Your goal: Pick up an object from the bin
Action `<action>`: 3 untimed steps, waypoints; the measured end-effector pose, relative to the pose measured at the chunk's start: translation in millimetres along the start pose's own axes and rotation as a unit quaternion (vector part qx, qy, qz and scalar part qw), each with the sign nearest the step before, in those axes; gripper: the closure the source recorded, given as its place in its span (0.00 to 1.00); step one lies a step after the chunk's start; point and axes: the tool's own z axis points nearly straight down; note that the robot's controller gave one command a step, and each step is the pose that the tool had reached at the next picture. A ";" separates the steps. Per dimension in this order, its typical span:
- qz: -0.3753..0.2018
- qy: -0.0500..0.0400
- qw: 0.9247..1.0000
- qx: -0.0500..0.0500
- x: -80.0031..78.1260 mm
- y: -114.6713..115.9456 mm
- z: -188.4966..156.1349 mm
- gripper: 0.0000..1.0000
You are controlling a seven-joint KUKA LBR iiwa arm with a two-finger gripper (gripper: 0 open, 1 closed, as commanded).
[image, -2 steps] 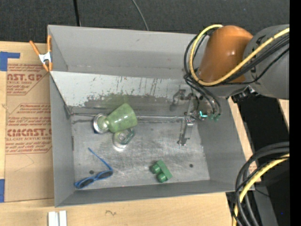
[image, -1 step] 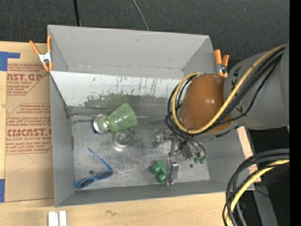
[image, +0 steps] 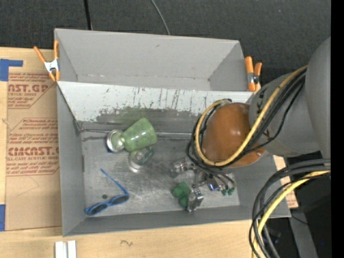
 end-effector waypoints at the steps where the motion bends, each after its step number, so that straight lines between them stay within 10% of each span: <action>1: -0.003 0.007 1.000 -0.002 -54.6 24.9 4.3 0.00; 2: -0.002 0.007 1.000 -0.002 -52.8 23.5 4.0 1.00; 3: -0.002 0.010 1.000 -0.002 -51.0 23.6 4.9 0.00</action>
Offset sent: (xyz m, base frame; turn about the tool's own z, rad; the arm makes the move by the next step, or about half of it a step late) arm 0.0425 0.0359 -0.0044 -0.0028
